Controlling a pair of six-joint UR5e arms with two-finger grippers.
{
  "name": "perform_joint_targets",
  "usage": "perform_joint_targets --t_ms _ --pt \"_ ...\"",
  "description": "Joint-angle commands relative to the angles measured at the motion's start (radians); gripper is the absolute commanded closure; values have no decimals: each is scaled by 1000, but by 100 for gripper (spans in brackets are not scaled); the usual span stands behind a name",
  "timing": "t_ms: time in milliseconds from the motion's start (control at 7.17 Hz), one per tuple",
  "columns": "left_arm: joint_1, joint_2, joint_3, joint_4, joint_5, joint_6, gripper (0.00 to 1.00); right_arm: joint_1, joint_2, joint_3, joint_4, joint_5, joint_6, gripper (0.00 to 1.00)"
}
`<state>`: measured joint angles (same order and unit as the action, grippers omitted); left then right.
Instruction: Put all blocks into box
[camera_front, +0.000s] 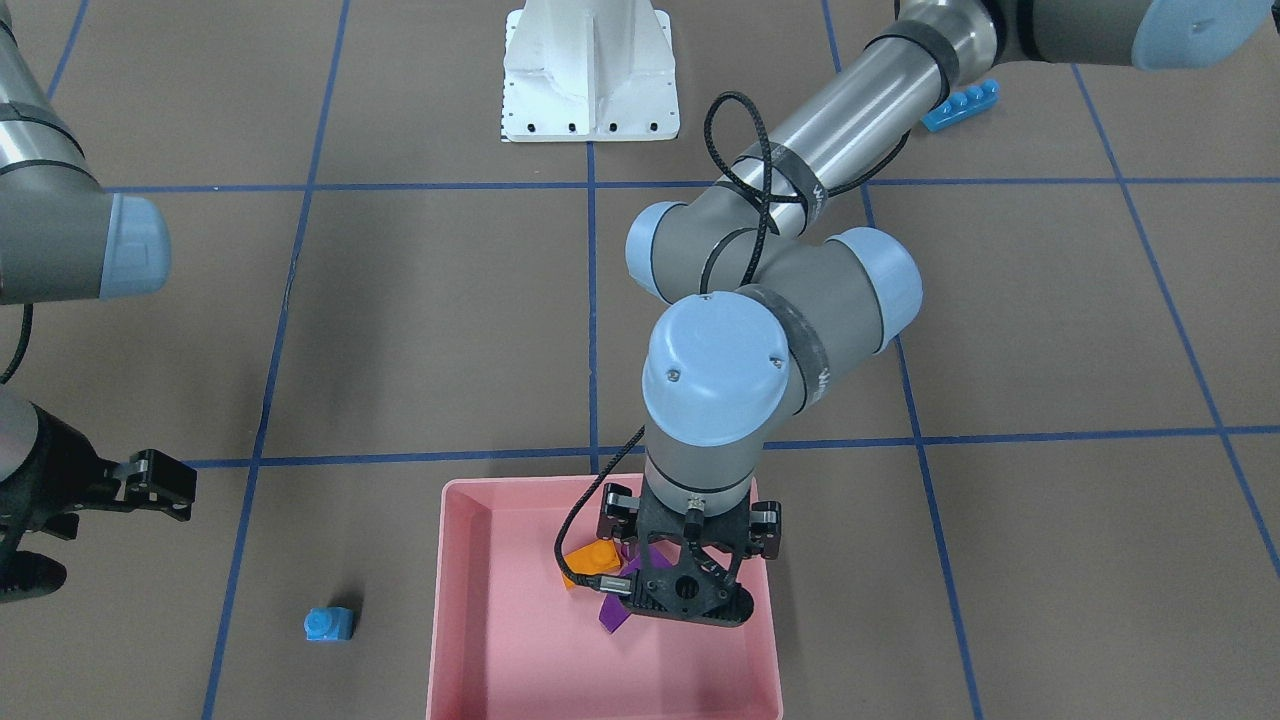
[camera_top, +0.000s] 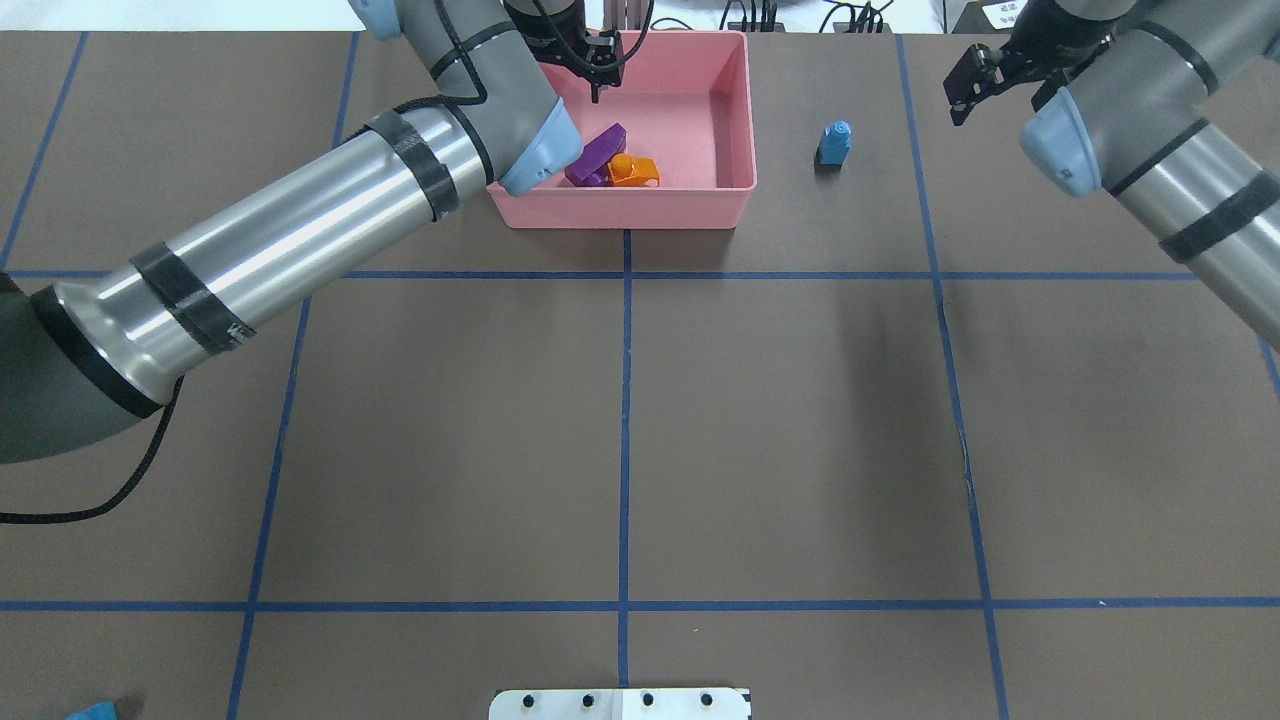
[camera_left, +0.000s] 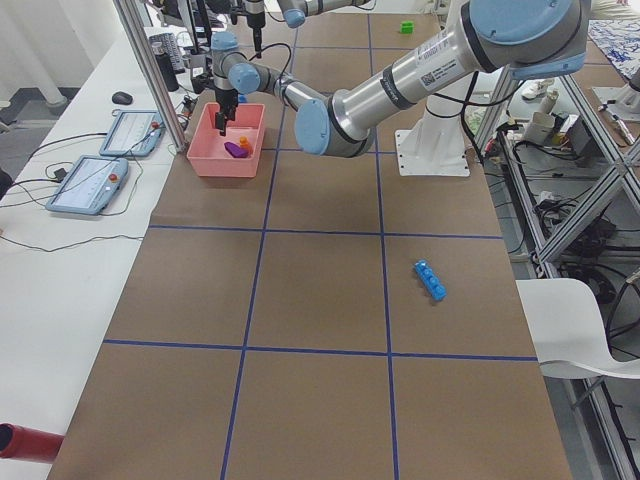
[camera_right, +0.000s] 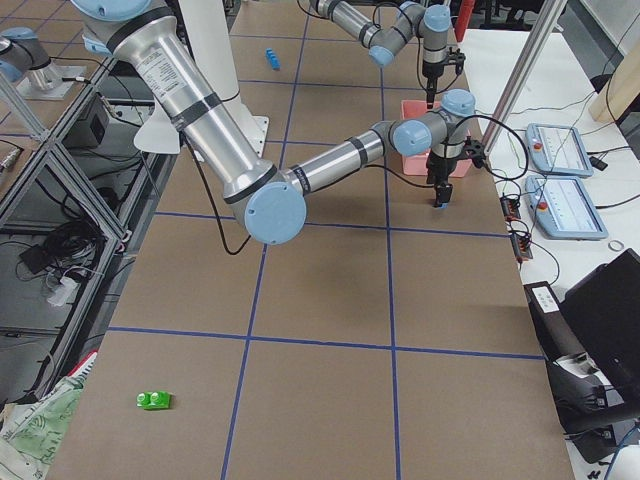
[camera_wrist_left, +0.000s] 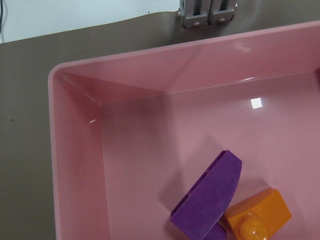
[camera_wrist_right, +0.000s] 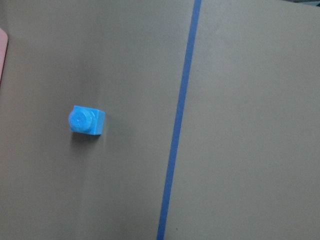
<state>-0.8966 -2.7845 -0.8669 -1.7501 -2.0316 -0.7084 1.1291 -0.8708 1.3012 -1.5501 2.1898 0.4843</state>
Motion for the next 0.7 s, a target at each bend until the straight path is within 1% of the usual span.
perform_joint_targets --t_ms 0,139,279,418,558 --pt "-76 92 -181 162 -78 175 1 -21 142 -252 170 -1 96 0" --pt "-121 188 -287 203 -151 266 1 -47 204 -369 253 -7 149 0" --pt "-180 323 -404 205 -201 365 1 -66 237 -443 318 -16 178 1" --pt "-230 427 -481 207 -232 457 1 -80 236 -488 411 -16 227 1" --pt "-269 515 -544 201 -275 518 1 -109 239 -532 491 -54 276 1"
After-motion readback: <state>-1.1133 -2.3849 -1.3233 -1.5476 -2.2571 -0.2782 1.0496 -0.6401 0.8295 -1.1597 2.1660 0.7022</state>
